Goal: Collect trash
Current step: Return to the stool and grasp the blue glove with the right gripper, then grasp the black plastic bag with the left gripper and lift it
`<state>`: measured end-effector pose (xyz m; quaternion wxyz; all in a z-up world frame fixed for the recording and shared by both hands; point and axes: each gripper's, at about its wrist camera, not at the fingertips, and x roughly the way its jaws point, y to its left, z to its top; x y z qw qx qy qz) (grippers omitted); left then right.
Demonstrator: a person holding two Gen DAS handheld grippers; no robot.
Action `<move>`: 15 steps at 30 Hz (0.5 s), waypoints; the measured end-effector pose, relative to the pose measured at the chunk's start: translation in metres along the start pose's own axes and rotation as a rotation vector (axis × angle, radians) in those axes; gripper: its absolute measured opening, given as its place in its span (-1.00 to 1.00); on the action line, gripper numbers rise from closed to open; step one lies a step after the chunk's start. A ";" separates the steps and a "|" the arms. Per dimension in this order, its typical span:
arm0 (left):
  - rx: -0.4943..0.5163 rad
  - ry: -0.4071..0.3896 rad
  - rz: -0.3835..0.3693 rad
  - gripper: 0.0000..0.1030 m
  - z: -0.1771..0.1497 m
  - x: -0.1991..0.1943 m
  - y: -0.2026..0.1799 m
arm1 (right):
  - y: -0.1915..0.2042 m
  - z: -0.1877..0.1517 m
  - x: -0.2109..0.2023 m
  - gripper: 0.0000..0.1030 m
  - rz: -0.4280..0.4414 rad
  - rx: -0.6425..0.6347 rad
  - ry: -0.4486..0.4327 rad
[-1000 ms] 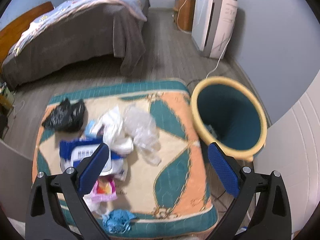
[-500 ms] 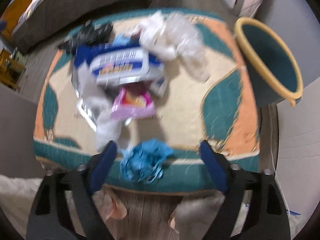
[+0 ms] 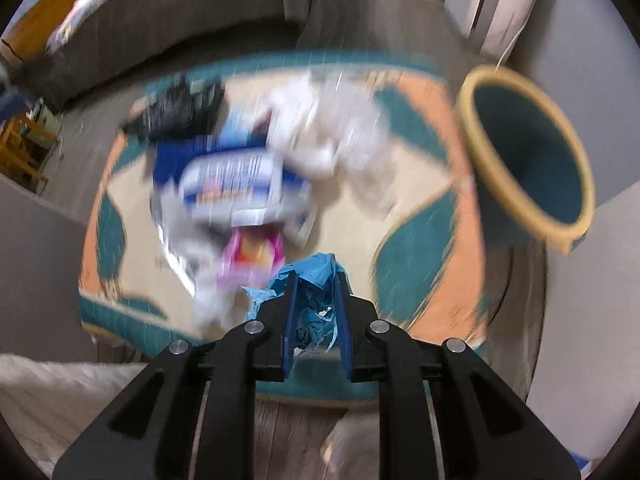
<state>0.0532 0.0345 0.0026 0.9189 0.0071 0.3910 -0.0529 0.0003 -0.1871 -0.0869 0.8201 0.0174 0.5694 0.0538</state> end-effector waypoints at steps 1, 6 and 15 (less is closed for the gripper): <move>0.009 0.015 0.008 0.88 0.000 0.007 0.000 | -0.004 0.008 -0.006 -0.68 -0.007 -0.003 -0.023; 0.029 0.082 0.061 0.88 0.001 0.040 0.006 | -0.029 0.054 -0.029 -0.67 -0.044 -0.030 -0.147; -0.034 0.185 0.096 0.88 0.003 0.107 0.037 | -0.056 0.075 0.001 -0.68 -0.019 0.021 -0.132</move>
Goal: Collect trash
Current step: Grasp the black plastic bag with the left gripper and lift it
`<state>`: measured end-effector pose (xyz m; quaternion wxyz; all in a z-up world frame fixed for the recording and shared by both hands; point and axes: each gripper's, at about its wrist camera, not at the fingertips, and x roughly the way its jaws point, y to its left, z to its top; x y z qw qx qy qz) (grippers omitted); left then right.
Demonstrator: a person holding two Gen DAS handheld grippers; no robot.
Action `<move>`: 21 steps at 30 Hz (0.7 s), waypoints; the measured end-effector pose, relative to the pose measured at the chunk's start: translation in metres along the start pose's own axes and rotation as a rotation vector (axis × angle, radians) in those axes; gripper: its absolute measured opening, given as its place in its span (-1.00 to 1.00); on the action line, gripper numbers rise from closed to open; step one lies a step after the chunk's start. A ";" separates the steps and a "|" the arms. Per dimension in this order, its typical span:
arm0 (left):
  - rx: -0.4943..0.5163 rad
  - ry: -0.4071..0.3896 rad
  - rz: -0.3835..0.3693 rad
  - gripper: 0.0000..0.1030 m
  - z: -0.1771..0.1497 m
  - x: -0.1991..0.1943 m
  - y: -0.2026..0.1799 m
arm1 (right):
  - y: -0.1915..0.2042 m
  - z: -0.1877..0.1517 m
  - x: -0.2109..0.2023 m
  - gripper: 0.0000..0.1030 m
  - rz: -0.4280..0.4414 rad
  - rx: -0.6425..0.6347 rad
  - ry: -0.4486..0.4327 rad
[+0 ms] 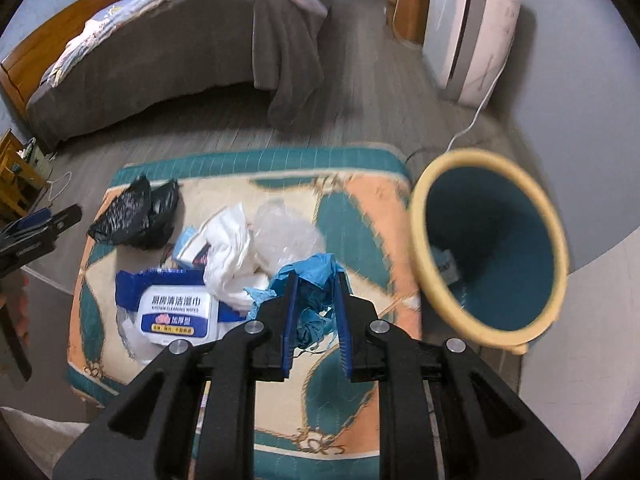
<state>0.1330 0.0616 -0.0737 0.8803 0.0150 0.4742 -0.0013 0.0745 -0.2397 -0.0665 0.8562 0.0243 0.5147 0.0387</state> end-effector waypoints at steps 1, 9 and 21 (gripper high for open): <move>0.001 0.010 0.005 0.88 0.001 0.007 0.001 | 0.002 0.000 0.004 -0.67 0.004 -0.002 0.008; 0.082 0.091 0.008 0.83 0.004 0.066 -0.016 | 0.017 0.010 0.018 -0.67 -0.027 -0.077 -0.003; 0.232 0.171 0.023 0.58 -0.004 0.106 -0.050 | 0.014 0.019 0.038 -0.68 -0.024 -0.082 0.032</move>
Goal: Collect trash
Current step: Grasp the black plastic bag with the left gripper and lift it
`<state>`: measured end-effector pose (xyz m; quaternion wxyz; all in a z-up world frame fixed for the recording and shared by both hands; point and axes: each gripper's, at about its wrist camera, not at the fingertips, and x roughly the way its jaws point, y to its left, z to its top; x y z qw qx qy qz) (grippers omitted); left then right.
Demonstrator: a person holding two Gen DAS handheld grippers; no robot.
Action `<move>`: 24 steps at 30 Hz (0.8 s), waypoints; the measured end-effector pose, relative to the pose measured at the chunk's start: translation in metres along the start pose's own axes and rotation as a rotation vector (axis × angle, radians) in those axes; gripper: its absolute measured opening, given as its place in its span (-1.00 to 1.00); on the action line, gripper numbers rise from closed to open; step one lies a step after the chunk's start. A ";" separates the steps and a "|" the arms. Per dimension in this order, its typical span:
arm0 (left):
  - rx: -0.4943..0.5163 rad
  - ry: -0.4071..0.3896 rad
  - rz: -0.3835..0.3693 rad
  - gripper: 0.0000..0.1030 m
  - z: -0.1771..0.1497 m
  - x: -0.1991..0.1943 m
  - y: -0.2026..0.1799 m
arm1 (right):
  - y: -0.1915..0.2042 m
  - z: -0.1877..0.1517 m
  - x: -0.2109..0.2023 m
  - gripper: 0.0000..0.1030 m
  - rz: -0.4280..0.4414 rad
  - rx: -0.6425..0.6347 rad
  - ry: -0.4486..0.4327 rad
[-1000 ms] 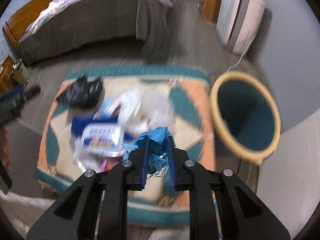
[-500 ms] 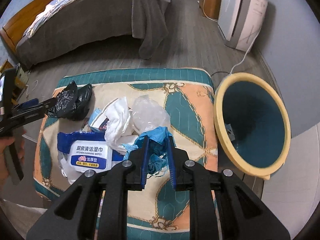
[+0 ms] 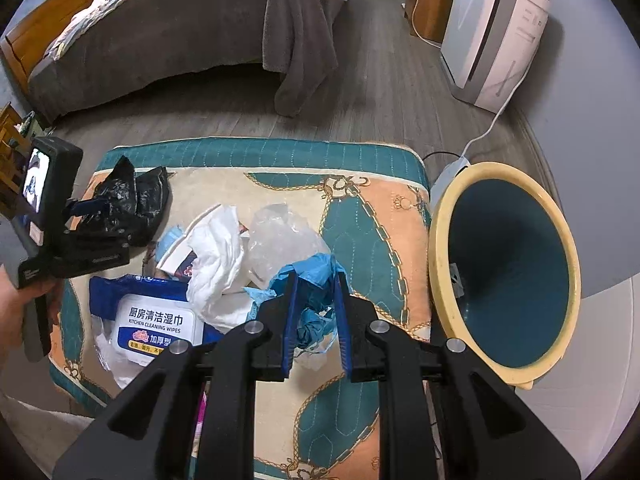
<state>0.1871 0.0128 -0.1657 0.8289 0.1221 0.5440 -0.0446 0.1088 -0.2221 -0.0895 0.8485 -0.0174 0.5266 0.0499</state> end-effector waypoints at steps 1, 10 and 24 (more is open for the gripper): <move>-0.001 -0.002 -0.001 0.43 0.001 0.000 -0.001 | 0.000 -0.001 -0.001 -0.67 0.001 -0.002 0.001; -0.005 -0.026 -0.058 -0.90 0.002 -0.016 -0.001 | -0.004 -0.003 -0.006 -0.68 0.007 0.006 -0.007; -0.033 -0.281 -0.121 -0.99 0.015 -0.114 -0.006 | -0.018 -0.010 -0.021 -0.67 0.020 0.052 -0.036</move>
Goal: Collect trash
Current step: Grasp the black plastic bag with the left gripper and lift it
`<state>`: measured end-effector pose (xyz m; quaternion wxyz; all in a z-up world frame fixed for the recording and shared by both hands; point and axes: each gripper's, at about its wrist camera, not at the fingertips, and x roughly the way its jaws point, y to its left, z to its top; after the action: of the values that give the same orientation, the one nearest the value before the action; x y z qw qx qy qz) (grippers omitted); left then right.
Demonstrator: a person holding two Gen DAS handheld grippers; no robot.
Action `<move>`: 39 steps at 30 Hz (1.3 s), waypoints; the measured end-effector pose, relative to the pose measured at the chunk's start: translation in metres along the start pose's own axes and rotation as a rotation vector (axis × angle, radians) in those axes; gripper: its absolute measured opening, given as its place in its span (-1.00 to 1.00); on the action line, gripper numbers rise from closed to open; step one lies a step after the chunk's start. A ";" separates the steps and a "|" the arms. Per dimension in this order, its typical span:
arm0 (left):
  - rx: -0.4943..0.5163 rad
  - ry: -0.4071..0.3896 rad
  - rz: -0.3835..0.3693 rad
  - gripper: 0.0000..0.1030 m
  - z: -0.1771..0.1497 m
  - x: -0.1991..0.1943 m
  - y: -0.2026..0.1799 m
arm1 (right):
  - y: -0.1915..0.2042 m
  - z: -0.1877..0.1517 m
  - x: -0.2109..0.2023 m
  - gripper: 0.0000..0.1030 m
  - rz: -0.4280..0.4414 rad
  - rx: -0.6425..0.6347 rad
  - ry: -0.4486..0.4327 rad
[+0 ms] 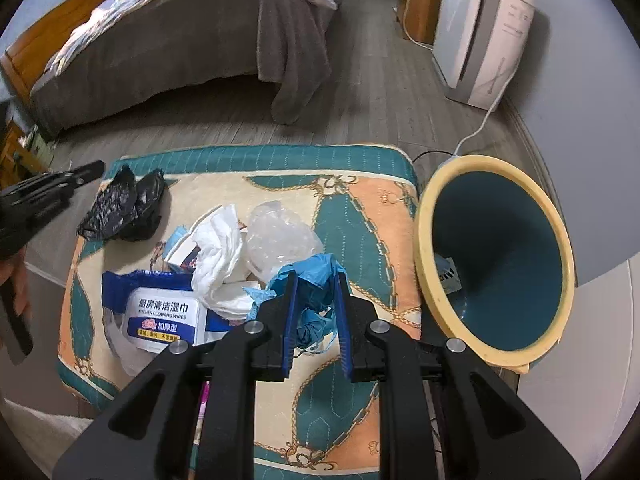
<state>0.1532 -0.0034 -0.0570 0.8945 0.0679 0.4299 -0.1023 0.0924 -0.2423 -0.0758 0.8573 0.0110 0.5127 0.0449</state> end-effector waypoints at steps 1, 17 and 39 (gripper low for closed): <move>0.008 -0.027 -0.017 -0.99 0.004 -0.012 -0.007 | -0.003 0.000 -0.001 -0.67 0.003 0.010 -0.002; 0.001 -0.037 -0.029 -0.98 0.006 -0.053 -0.026 | -0.035 -0.003 -0.024 -0.67 0.036 0.141 -0.037; 0.082 0.301 0.150 -0.94 -0.046 0.081 0.027 | -0.028 0.005 -0.001 -0.67 0.068 0.130 0.022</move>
<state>0.1742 0.0222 -0.1479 0.8217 0.1508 0.5480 -0.0416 0.0983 -0.2705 -0.0748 0.8472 0.0839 0.5231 0.0408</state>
